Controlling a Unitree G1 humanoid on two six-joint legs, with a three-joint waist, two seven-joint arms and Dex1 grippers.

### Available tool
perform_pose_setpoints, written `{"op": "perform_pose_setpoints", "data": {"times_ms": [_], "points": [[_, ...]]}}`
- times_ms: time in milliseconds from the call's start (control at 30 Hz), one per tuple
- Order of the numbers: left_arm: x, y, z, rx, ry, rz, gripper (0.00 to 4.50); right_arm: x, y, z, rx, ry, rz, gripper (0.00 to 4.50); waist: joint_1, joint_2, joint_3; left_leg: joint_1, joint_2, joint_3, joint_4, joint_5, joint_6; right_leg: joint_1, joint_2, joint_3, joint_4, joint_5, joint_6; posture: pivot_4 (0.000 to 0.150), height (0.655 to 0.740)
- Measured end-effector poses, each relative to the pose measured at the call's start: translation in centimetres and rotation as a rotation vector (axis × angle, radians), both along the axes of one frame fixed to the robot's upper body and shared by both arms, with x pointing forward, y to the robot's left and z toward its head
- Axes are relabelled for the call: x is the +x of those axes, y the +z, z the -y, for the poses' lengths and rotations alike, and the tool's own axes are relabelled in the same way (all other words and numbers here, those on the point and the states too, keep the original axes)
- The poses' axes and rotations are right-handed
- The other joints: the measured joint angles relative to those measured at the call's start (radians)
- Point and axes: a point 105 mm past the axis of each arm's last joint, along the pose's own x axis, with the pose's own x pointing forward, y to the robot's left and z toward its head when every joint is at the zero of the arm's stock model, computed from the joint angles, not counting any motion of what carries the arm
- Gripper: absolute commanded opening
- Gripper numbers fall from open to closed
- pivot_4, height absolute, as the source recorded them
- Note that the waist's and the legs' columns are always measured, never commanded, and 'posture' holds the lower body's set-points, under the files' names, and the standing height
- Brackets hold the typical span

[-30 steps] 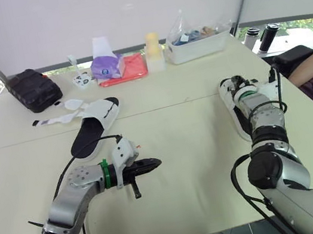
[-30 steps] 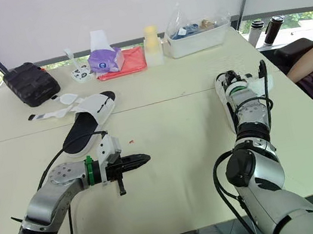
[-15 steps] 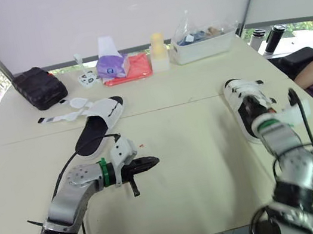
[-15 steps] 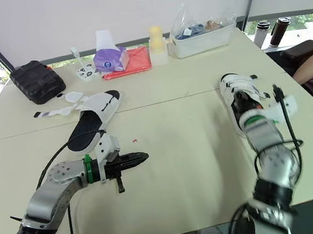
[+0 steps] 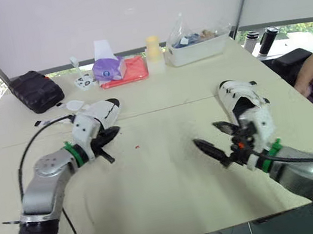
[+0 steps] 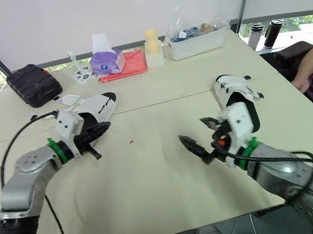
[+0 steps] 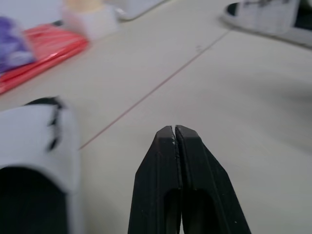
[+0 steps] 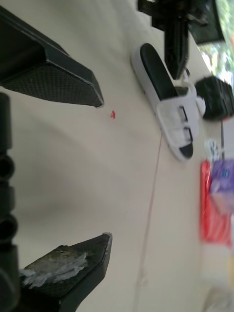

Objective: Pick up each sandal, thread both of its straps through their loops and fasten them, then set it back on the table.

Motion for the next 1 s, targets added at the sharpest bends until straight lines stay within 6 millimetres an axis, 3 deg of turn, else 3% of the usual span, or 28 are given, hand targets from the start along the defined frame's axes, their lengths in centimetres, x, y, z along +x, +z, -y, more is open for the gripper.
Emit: {"op": "perform_pose_setpoints", "data": {"times_ms": [100,200,367,567,700,900,1000], "points": [[0.0,-0.4,-1.2,0.049,0.045,0.007,2.78,1.5,-1.3,-1.2,-0.100,0.069,0.046,4.50,0.007,0.000,0.000,-0.003,-0.001,0.000,0.000,0.000,0.000,-0.001,-0.002,-0.001,-0.001,0.000,0.000,0.150,0.7400],[0.8,-0.4,-3.0,0.220,0.114,0.101,4.22,2.1,-2.5,-2.2,-0.164,0.129,0.078,4.50,0.013,-0.002,0.000,-0.005,-0.001,-0.001,0.000,0.000,0.000,-0.003,-0.004,-0.001,-0.002,0.000,0.000,0.150,0.7400],[3.3,0.8,-4.5,0.569,0.143,0.325,4.22,3.5,-2.4,-2.8,-0.181,0.144,0.147,4.50,0.031,-0.002,0.000,-0.005,-0.002,0.000,0.000,0.000,0.000,-0.003,-0.004,-0.002,-0.002,0.001,0.000,0.150,0.7400],[5.9,0.3,-5.2,0.768,0.149,0.438,4.22,4.4,-2.6,-3.0,-0.181,0.124,0.182,4.50,0.032,-0.002,0.000,-0.010,-0.003,0.001,0.001,0.000,0.000,-0.006,-0.004,-0.004,-0.003,0.001,0.000,0.150,0.7400],[7.6,-0.7,-4.7,0.827,0.144,0.463,4.22,4.9,-2.7,-2.8,-0.183,0.099,0.194,4.50,0.032,-0.002,0.000,-0.010,-0.004,0.001,0.002,0.000,0.000,-0.006,-0.004,-0.004,-0.002,0.001,0.000,0.150,0.7400],[10.5,-0.9,-2.0,0.855,0.207,0.533,4.22,5.2,-2.6,-2.2,-0.190,0.061,0.206,4.50,0.030,-0.003,-0.001,-0.012,-0.005,0.000,0.003,0.000,0.000,-0.007,-0.004,-0.005,-0.002,0.001,0.001,0.150,0.7400],[11.4,-1.0,-1.3,0.888,0.247,0.550,3.25,5.3,-2.5,-2.1,-0.184,0.047,0.211,4.50,0.025,-0.003,-0.001,-0.012,-0.005,0.000,0.003,0.000,0.000,-0.007,-0.004,-0.005,-0.001,0.001,0.001,0.150,0.7400]]}}
